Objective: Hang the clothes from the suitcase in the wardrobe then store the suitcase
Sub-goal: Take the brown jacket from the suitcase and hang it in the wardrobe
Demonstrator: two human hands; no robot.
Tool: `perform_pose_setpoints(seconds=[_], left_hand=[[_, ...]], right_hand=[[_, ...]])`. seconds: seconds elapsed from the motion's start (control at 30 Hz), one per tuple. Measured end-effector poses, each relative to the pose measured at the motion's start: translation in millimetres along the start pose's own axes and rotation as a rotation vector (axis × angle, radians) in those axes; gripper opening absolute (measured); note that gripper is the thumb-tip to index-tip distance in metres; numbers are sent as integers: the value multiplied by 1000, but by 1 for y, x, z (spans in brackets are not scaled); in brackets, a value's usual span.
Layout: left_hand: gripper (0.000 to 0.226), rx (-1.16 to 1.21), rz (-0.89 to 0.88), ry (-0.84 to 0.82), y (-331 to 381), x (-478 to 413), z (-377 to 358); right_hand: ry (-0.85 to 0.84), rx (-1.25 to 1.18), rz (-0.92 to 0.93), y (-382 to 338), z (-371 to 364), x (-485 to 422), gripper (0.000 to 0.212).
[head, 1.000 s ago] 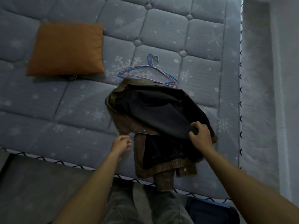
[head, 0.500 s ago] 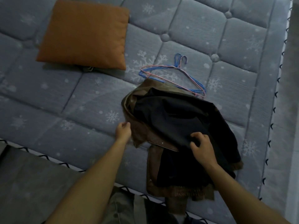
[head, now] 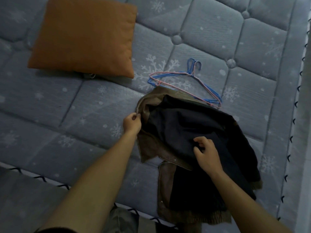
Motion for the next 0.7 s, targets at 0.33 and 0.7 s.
perform_pose_setpoints(seconds=[0.33,0.7], left_hand=[[22,448,-264,-184,74,130,33],[23,16,-950,-433,203,375,37]], right_hand=[[71,-67,354,-101,65,-12,21],[-435,-14,812,-246,196,47,40]])
Point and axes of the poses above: each hand's wrist, its own x-axis away from the middle knuckle, its own z-axis out of the back of the hand, y = z × x, the point moved 4 cm from there along -x, towards the middle knuckle, and after that the axes turned 6 degrees about z, right-handed, at the moved point
